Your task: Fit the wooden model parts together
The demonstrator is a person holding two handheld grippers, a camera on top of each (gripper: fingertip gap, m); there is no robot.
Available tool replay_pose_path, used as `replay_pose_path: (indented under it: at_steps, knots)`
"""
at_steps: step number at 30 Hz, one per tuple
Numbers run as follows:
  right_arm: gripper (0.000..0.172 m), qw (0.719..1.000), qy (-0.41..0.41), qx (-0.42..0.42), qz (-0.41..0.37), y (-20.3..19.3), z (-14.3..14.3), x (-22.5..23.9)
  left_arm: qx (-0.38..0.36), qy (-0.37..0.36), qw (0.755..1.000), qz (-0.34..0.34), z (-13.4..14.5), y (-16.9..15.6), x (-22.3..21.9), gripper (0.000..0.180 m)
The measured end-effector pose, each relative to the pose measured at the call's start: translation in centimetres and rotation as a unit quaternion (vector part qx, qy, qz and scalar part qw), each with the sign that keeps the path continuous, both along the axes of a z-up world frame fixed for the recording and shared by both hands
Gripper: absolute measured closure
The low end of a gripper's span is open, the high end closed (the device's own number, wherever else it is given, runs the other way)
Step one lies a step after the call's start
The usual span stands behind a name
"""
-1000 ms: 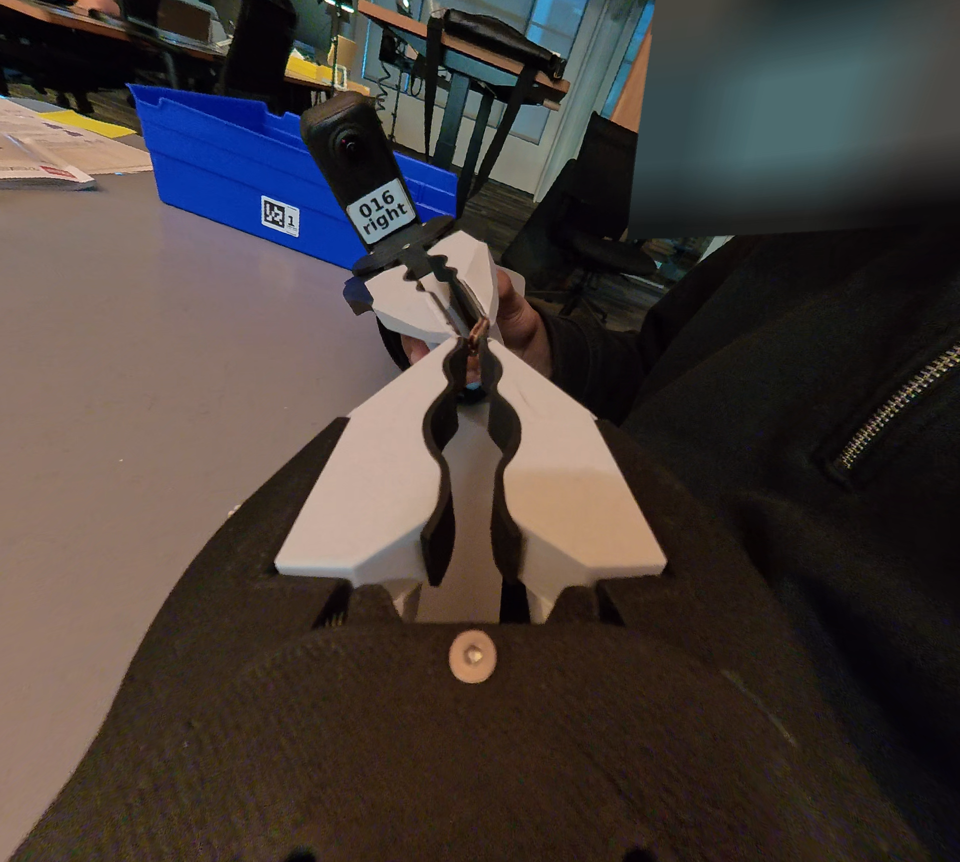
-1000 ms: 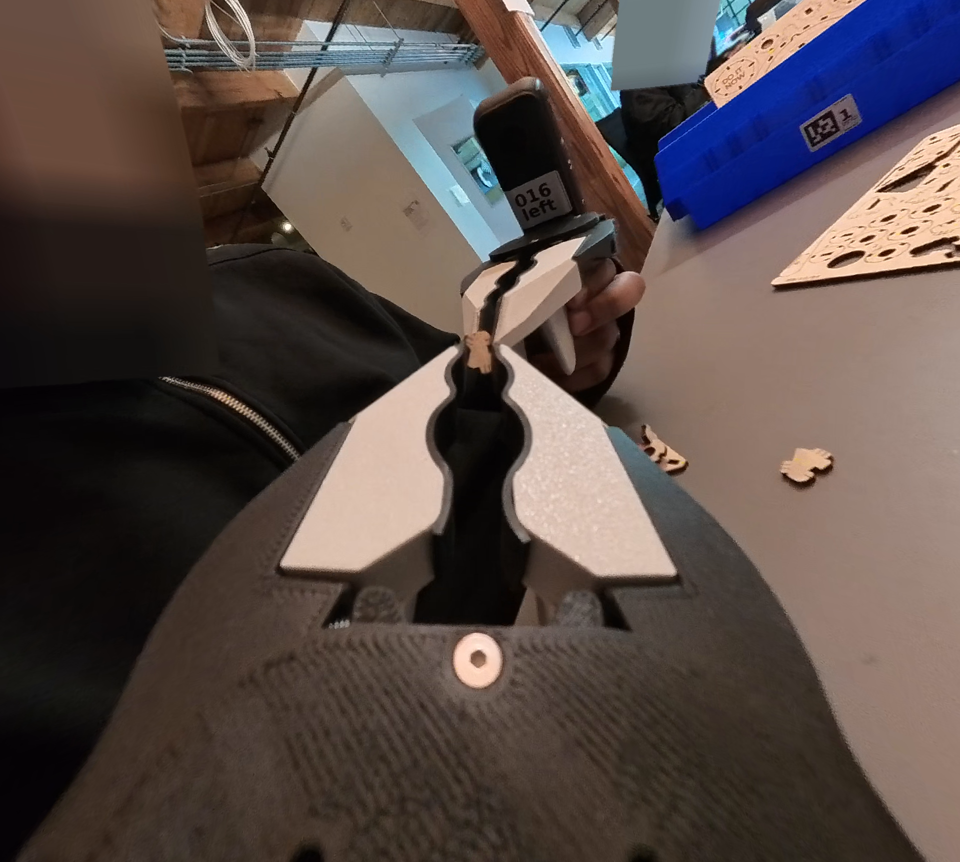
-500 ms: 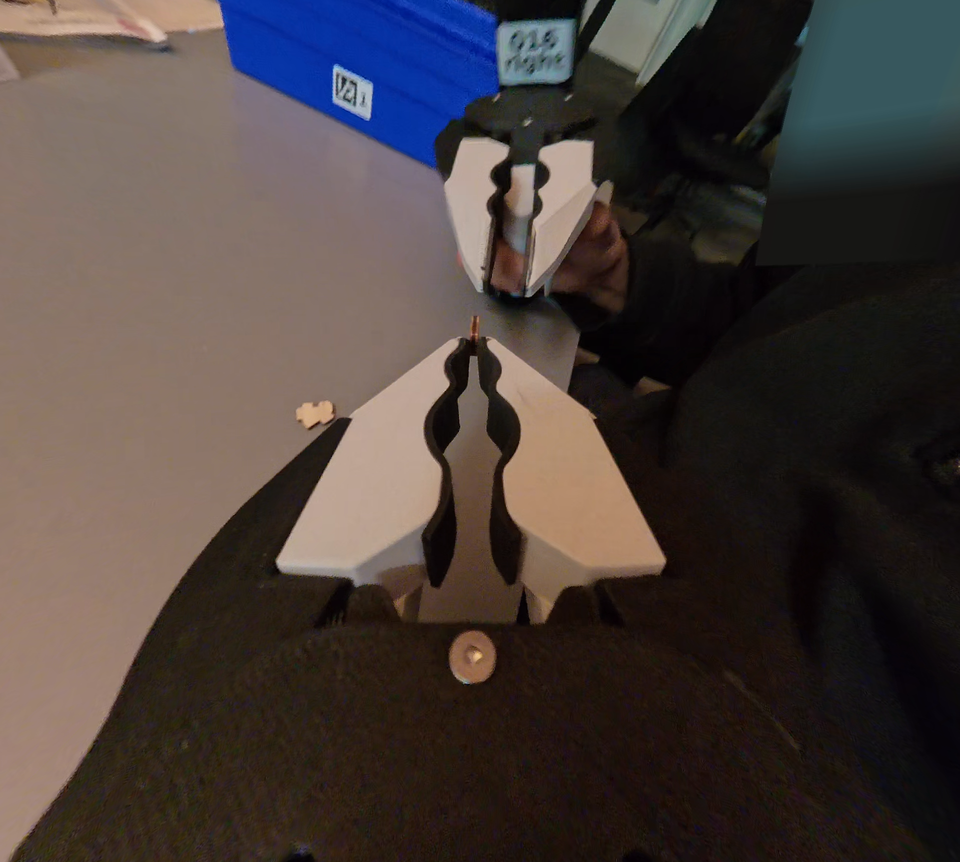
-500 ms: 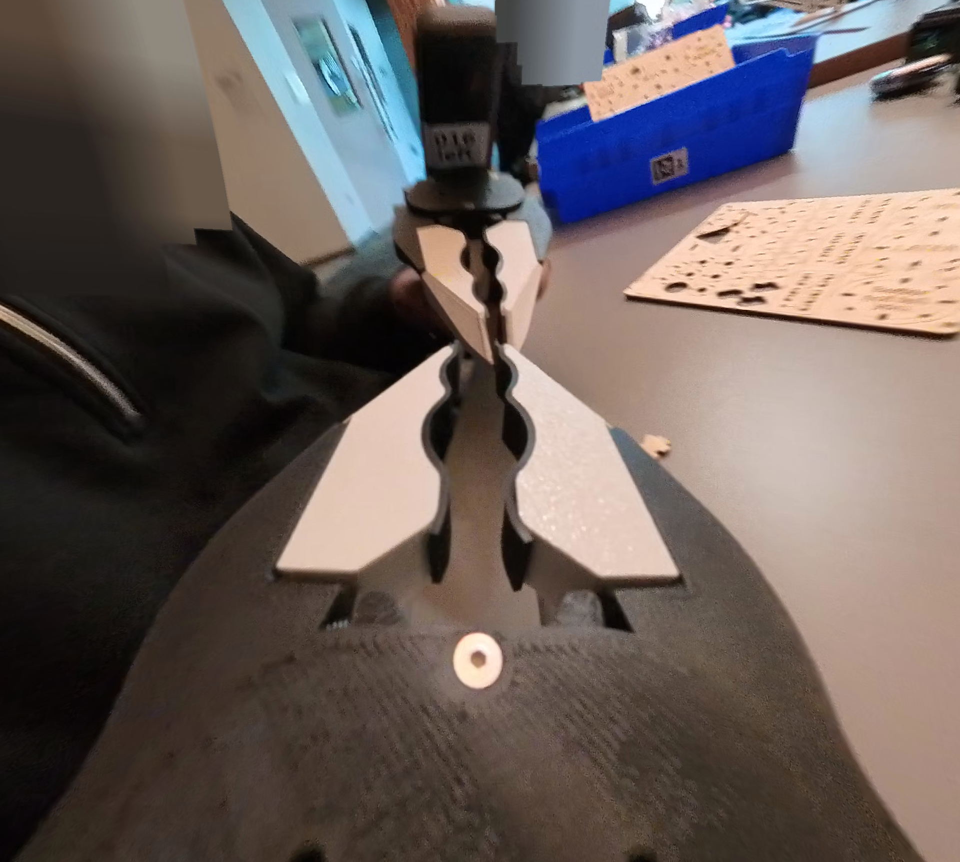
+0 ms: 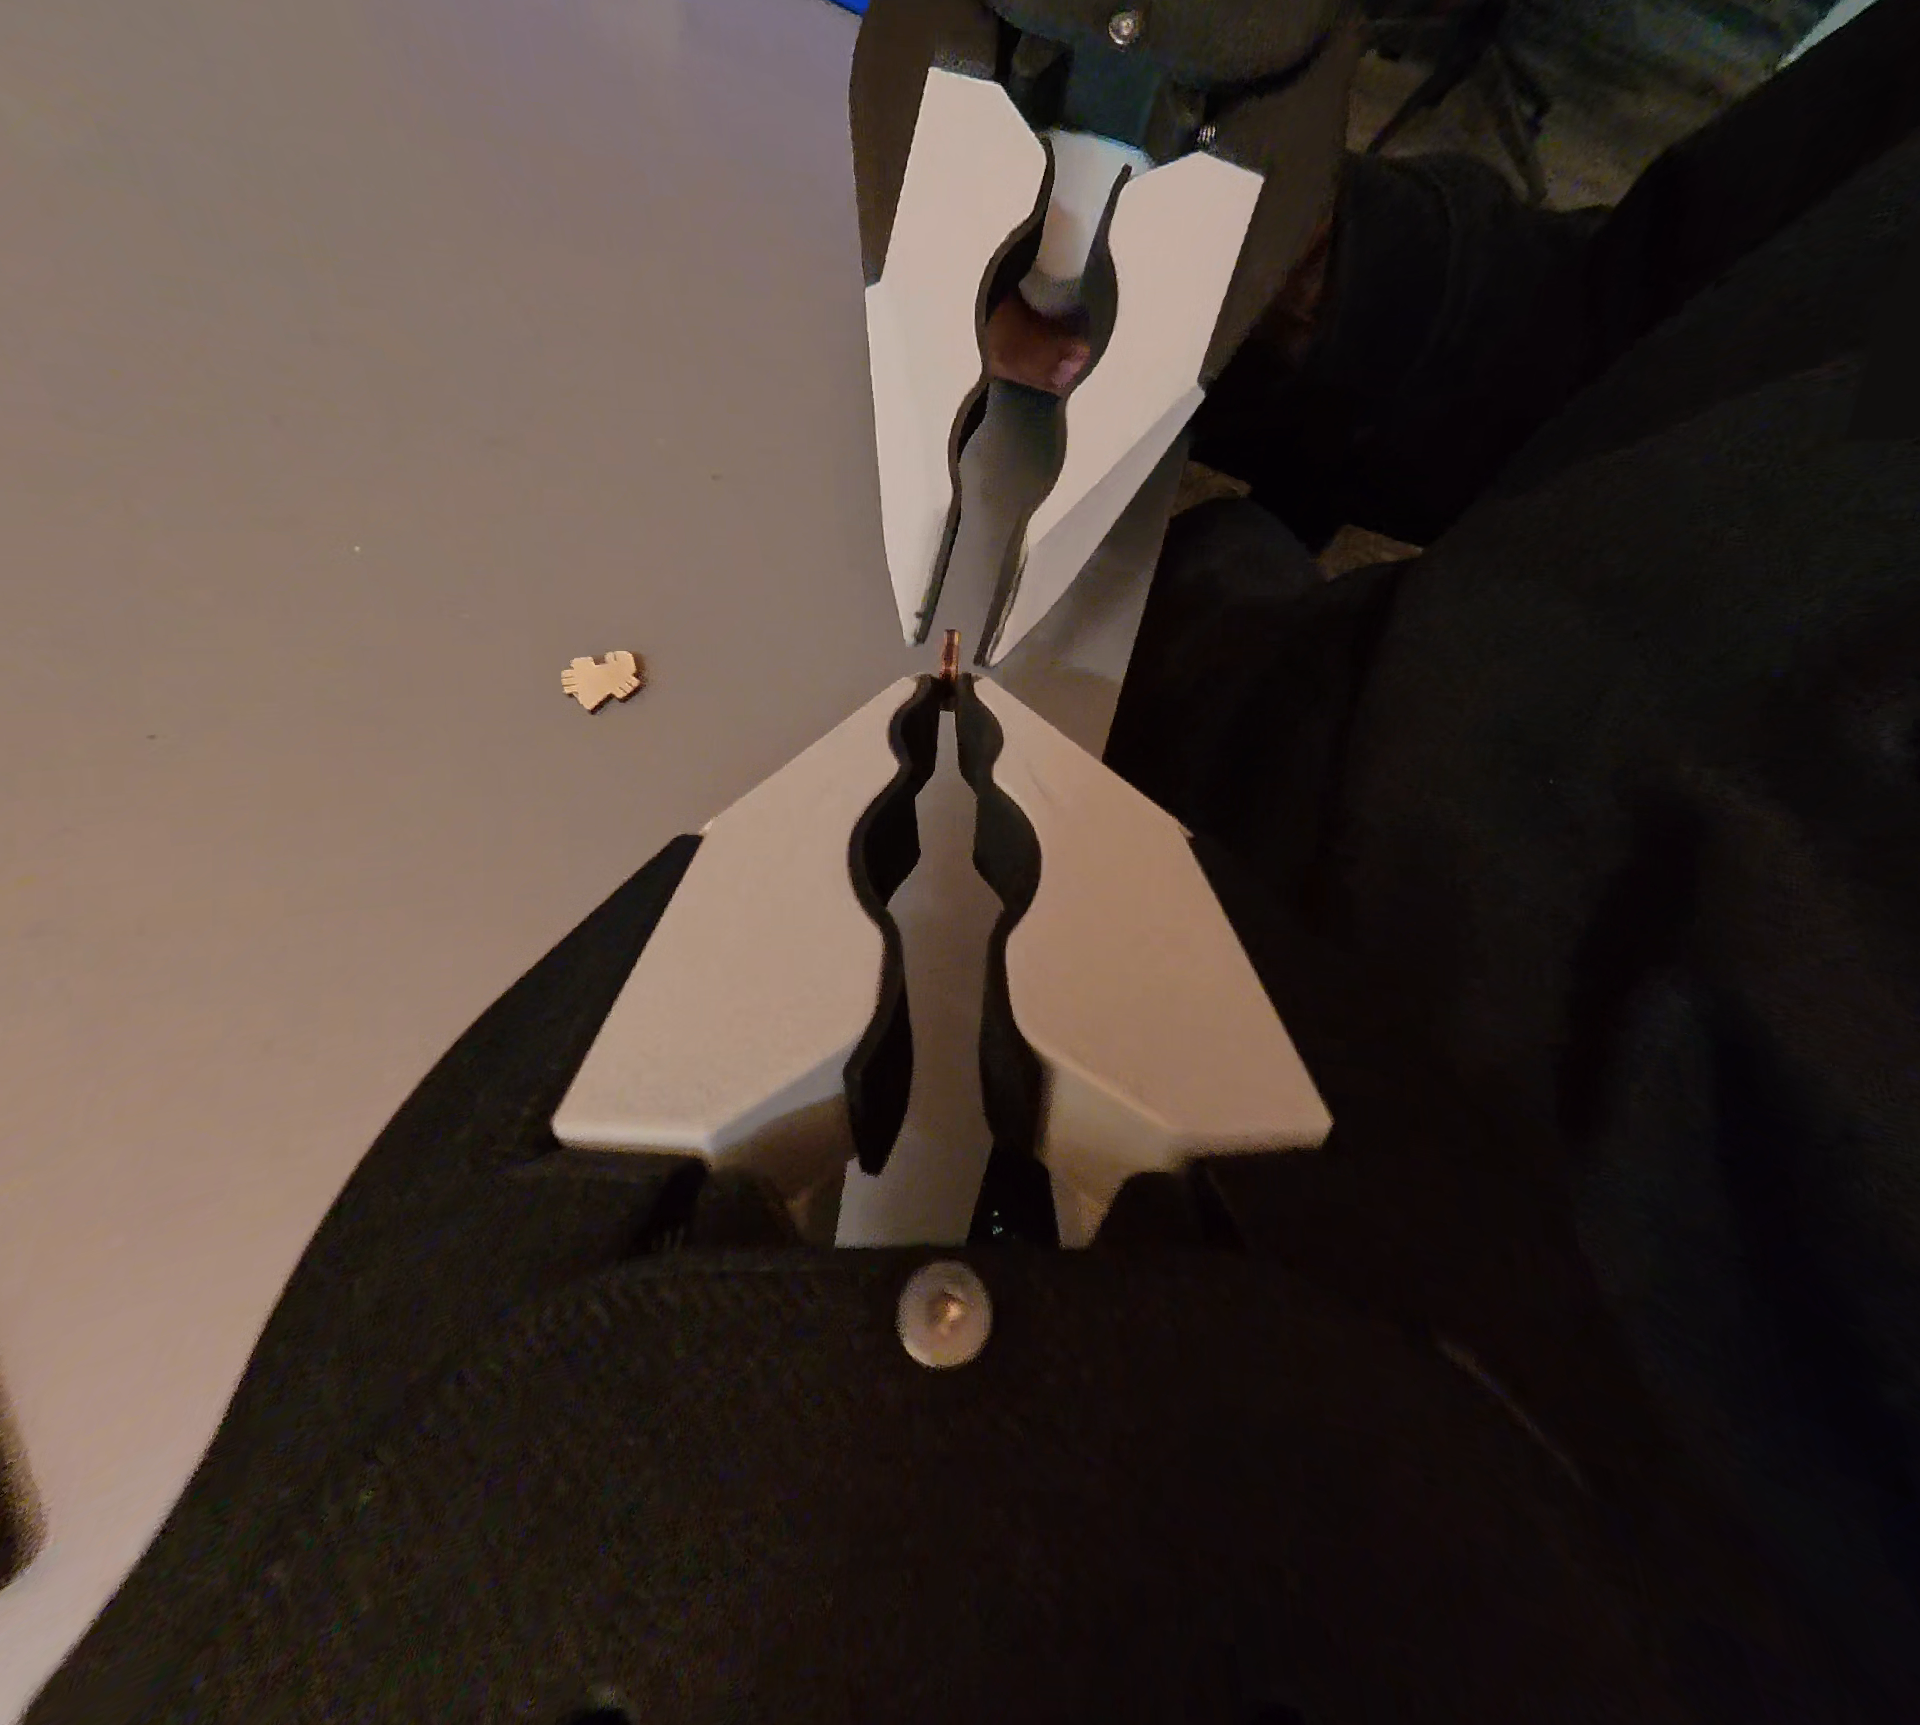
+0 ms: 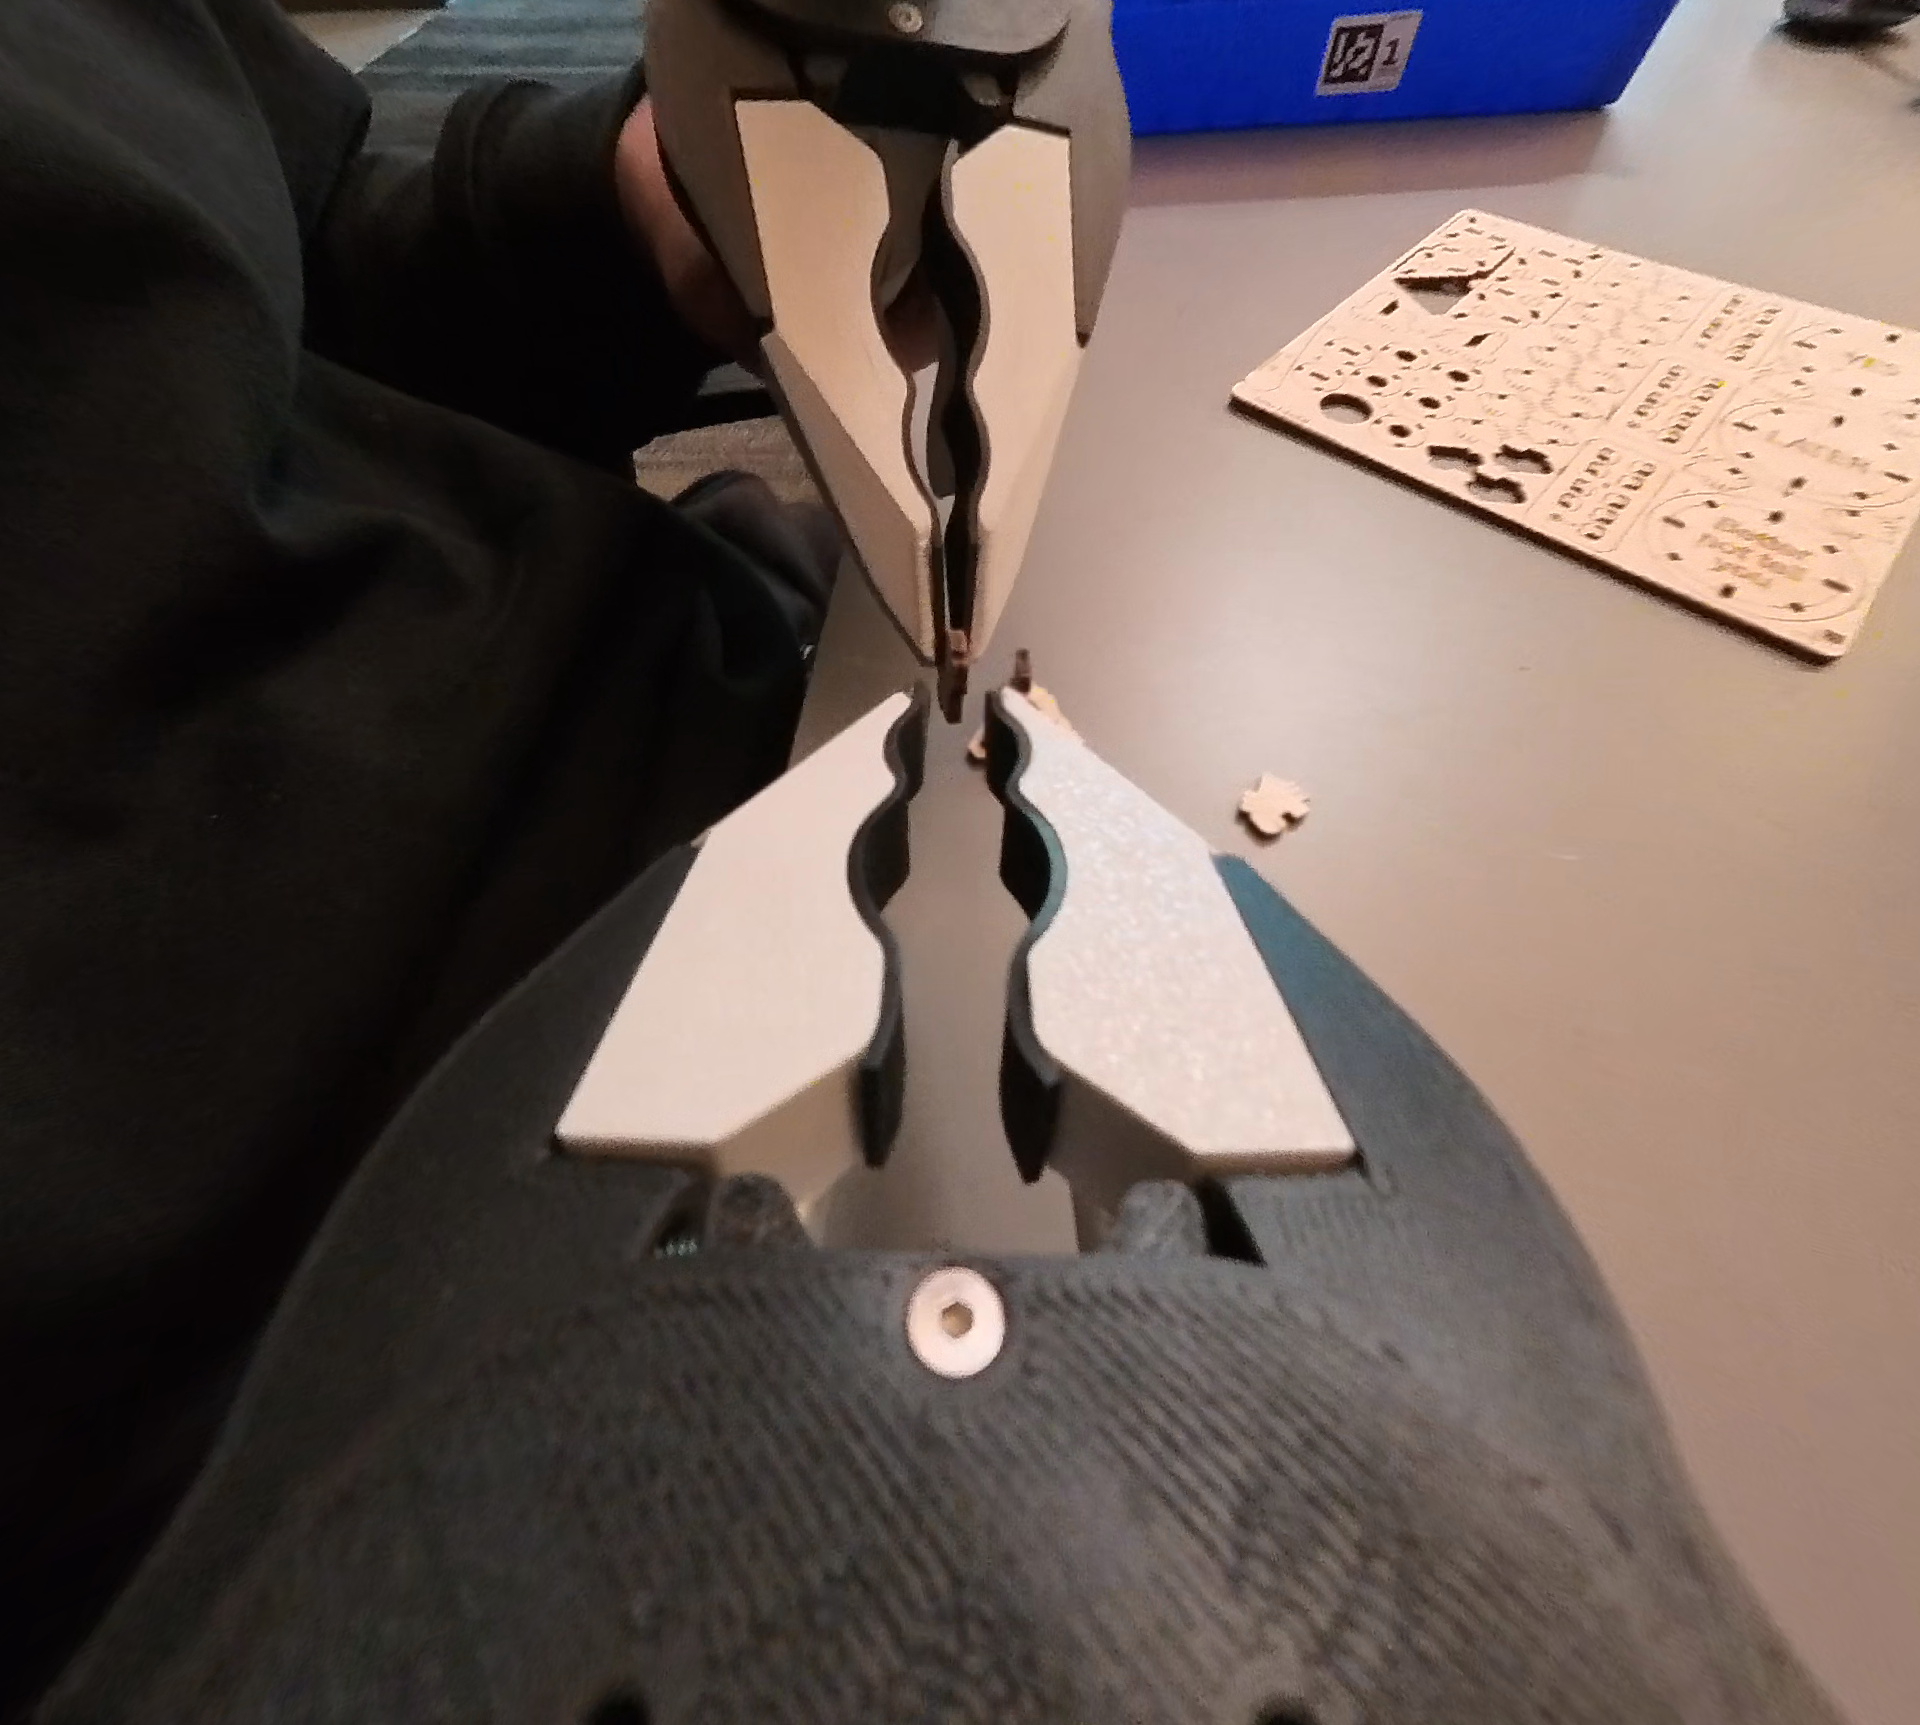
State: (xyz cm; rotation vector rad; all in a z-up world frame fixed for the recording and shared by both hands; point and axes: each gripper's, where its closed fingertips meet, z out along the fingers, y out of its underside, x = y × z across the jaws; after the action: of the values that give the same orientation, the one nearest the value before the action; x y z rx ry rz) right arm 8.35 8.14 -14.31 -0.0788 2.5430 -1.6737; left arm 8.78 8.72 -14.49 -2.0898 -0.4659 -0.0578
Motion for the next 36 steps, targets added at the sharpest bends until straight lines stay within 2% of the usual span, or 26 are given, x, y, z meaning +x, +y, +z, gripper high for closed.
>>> replay_pose_path:
  at_steps: [6,11,14,18,23,27,31,36]
  knots:
    - [0.171,0.999,-0.013,0.032,0.019,-0.1,-0.9,0.9,-0.032,-0.006,0.999,-0.013,-1.1,0.0,0.8,0.177]
    - [0.171,0.999,0.000,0.029,-0.019,0.4,-0.8,-0.9,-0.062,0.019,0.995,0.076,-1.9,-1.9,-0.8,0.152]
    - [0.172,0.999,0.022,0.039,-0.029,0.5,-1.3,-1.7,-0.088,0.011,0.989,0.120,-3.3,-2.8,-0.9,0.149]
    - [0.171,0.994,0.096,0.058,0.000,-0.1,-1.8,-2.1,-0.116,0.021,0.984,0.135,-4.5,-2.8,-1.3,0.148]
    - [0.171,0.983,0.143,0.109,0.050,-1.0,-2.3,-3.2,-0.124,0.031,0.984,0.127,-4.8,-2.6,-1.5,0.165]
    - [0.171,0.980,0.118,0.111,0.113,-1.4,-2.2,-3.6,-0.113,0.032,0.987,0.111,-4.9,-2.5,-1.4,0.169]
    - [0.171,0.976,0.076,0.076,0.189,-1.4,-2.0,-2.9,-0.088,0.029,0.992,0.089,-5.0,-2.4,-1.3,0.173]
    - [0.171,0.968,0.095,0.090,0.212,-1.4,-3.2,-3.3,-0.061,0.002,0.998,0.028,-4.9,-1.8,-0.1,0.174]
